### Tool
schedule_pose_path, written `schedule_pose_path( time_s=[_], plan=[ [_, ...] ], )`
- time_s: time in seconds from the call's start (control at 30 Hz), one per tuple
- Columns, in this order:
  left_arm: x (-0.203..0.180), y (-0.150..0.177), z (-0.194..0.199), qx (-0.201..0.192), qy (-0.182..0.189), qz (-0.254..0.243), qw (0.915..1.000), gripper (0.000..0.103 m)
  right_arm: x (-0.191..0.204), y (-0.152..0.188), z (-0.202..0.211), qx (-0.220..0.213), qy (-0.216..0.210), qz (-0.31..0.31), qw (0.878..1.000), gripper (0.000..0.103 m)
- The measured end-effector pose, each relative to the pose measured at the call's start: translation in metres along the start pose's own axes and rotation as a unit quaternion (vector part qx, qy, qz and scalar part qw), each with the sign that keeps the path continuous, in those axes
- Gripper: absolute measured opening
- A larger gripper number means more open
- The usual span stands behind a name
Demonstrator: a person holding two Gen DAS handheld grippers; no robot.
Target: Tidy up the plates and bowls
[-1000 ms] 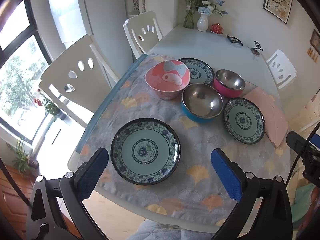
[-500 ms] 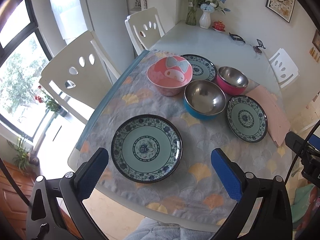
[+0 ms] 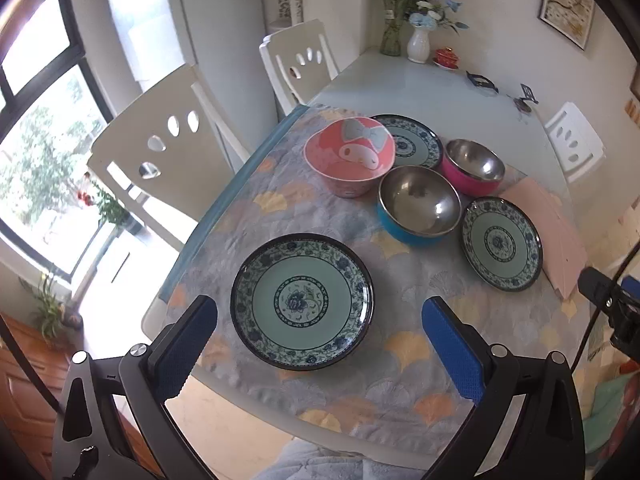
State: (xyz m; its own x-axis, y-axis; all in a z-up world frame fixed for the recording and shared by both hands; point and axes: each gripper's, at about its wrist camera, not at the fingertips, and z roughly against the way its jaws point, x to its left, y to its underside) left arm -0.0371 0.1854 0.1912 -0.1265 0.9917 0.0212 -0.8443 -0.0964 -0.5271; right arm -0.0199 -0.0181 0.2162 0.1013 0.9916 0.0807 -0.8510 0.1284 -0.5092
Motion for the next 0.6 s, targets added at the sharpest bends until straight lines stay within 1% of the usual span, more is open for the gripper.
schedule_pose_path(
  time_s=[0.23, 0.43, 0.6],
  plan=[
    [0.005, -0.006, -0.006, -0.007, 0.007, 0.020, 0.9998, 0.102, -0.006, 0.003, 0.010, -0.014, 0.014, -0.006, 1.000, 0.103],
    [-0.006, -0.008, -0.011, -0.007, 0.004, -0.018, 0.9998, 0.102, -0.022, 0.013, 0.013, -0.010, 0.021, -0.039, 0.999, 0.103],
    [-0.012, -0.006, -0.018, 0.009, 0.016, -0.034, 0.9993, 0.102, -0.031, 0.018, 0.012, -0.007, 0.027, -0.057, 0.998, 0.103]
  ],
)
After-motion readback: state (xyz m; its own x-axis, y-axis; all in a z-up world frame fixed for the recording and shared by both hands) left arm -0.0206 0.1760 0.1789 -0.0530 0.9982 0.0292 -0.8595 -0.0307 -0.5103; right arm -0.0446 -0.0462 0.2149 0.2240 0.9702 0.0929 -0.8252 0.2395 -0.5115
